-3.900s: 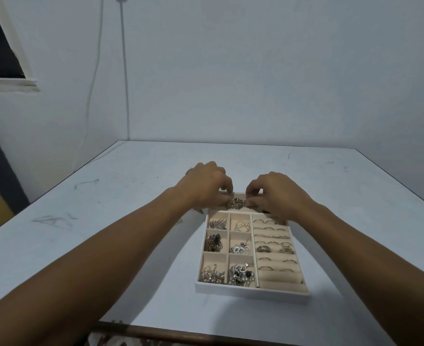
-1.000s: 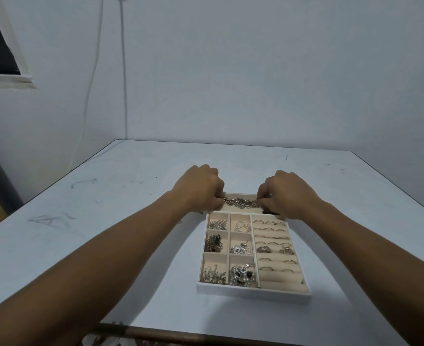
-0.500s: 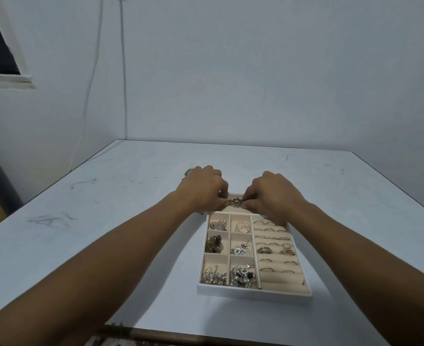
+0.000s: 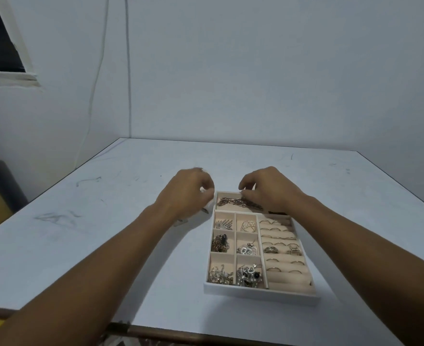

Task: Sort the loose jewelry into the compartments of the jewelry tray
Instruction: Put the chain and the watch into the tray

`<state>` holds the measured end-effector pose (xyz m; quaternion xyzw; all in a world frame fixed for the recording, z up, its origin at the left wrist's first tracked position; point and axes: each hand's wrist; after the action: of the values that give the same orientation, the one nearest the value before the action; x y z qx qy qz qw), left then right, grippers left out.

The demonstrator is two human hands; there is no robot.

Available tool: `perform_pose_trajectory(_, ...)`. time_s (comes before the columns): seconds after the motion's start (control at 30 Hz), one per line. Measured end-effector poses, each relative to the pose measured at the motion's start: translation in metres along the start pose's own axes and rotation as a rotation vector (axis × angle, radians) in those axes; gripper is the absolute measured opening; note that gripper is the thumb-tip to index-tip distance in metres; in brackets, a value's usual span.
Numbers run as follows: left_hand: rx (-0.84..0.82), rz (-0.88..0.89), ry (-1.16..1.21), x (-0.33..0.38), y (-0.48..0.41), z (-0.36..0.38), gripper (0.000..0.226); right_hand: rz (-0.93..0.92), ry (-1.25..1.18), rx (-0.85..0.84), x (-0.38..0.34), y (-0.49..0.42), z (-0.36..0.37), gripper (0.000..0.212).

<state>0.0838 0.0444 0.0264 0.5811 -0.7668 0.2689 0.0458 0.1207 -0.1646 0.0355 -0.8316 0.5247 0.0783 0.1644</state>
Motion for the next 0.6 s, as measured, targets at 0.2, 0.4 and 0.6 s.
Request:
perform_pose_trajectory(0.2, -0.018, -0.164, 0.182, 0.013, 0.066, 0.009, 0.030, -0.050, -0.109, -0.098, -0.045, -0.043, 0.017, 0.030)
perform_pose_trajectory(0.4, -0.008, -0.139, 0.245, 0.020, 0.078, 0.017, 0.024, -0.069, -0.069, -0.289, -0.083, -0.070, 0.031, 0.031)
perform_pose_trajectory(0.6, 0.008, -0.120, 0.225, 0.019, 0.081, 0.025, 0.025, -0.037, -0.079, -0.359, -0.089, -0.073, 0.036, 0.035)
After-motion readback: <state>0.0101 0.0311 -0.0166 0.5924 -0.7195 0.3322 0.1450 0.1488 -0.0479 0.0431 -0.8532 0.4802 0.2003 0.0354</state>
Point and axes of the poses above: each hand's wrist, its own y-axis away from the middle knuckle, its own z-axis out of the palm, x = y × z, and after that the axes turned 1 degree about -y, right-handed
